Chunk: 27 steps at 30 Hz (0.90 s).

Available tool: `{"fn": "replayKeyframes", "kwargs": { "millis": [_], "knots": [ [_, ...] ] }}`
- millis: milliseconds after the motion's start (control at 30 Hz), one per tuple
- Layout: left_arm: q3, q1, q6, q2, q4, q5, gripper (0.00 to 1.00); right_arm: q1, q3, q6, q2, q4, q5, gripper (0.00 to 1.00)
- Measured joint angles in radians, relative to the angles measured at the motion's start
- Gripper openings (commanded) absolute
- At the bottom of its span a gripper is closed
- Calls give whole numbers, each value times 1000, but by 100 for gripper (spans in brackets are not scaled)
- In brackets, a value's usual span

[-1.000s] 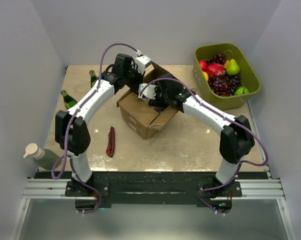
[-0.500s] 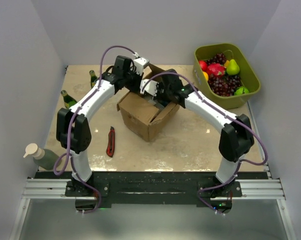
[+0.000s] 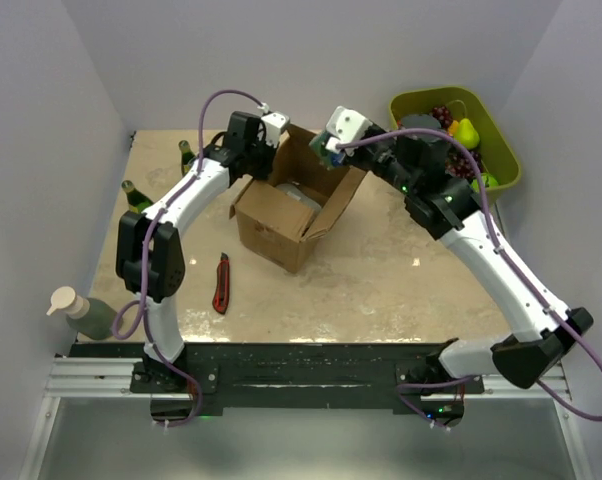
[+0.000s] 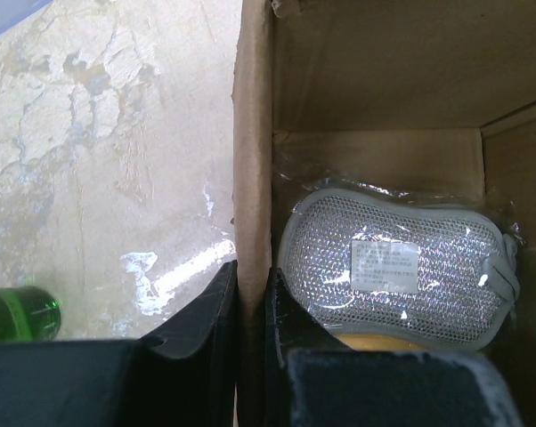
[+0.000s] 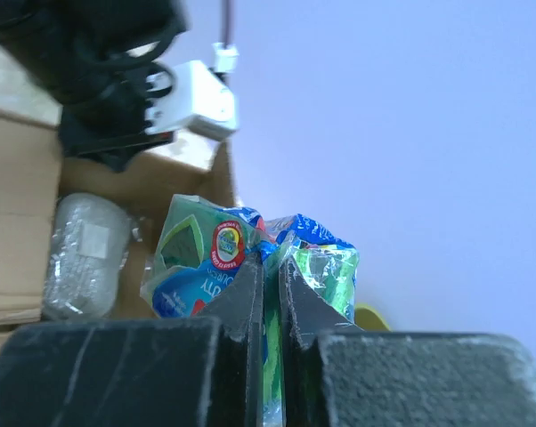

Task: Unpack the express box
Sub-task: Place the product at the center of the board.

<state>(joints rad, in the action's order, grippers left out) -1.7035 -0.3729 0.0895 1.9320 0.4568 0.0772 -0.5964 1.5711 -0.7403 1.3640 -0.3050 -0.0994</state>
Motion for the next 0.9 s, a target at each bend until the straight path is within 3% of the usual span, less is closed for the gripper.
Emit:
{"fn": "replayKeyframes", "kwargs": {
  "millis": [133,300,433,500,567,600,767,900],
  "knots": [
    [0,9,0,0,0,-8,0,39,37,55,-31,-18,70,0],
    [5,66,-22,0,0,-12,0,233,114,205,-38,-149,109,0],
    [34,107,-50,-4,-13,-10,0,358,14,272,-125,-276,46,0],
    [47,114,-62,-11,-27,-1,0,360,-90,267,-191,-323,-37,37],
    [54,112,-72,-16,-32,1,0,350,-177,248,-226,-362,-127,67],
    [57,111,-79,-17,-34,2,0,346,-199,243,-225,-378,-157,70],
    [61,111,-98,-21,-37,0,0,343,-126,257,-66,-379,-280,70],
    [61,111,-107,-21,-37,1,0,317,88,332,80,-256,-375,51]
  ]
}}
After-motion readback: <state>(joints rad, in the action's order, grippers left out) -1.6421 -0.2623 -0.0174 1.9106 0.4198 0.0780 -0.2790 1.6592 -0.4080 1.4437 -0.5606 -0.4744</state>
